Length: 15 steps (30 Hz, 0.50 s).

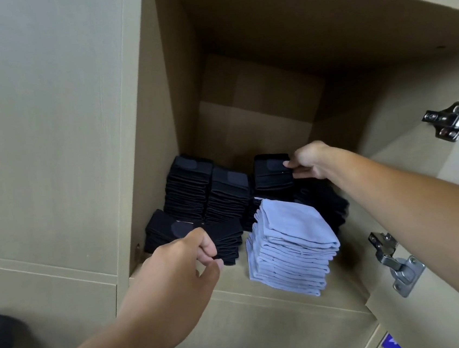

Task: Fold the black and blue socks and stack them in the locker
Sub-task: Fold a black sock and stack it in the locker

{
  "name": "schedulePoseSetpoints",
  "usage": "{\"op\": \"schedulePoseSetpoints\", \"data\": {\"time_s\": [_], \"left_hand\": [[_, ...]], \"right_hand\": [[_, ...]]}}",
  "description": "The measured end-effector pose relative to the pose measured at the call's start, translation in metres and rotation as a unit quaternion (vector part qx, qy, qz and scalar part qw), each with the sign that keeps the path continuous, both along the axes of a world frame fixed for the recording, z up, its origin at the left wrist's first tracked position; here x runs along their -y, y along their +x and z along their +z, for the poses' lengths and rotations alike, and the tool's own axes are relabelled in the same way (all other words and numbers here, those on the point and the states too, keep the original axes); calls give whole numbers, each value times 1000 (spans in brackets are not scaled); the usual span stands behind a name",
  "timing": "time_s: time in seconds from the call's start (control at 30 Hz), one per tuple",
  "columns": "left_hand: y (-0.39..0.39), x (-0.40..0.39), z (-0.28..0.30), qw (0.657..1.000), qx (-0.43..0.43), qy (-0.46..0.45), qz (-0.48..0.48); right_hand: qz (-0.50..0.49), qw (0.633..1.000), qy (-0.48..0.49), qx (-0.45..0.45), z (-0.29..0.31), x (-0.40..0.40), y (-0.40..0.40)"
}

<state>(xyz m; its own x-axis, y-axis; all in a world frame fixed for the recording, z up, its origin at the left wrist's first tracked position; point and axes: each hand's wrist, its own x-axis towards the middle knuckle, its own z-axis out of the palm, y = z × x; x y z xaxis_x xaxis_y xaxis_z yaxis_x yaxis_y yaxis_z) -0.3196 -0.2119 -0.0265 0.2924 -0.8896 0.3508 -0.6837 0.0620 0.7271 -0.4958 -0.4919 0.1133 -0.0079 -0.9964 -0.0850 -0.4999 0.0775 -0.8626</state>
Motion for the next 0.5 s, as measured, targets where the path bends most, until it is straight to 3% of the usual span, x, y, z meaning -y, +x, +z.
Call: {"op": "schedulePoseSetpoints", "data": {"time_s": [0.5], "left_hand": [[0, 1, -3, 999, -34, 11, -20]], "right_hand": [[27, 990, -21, -137, -14, 13, 9]]}}
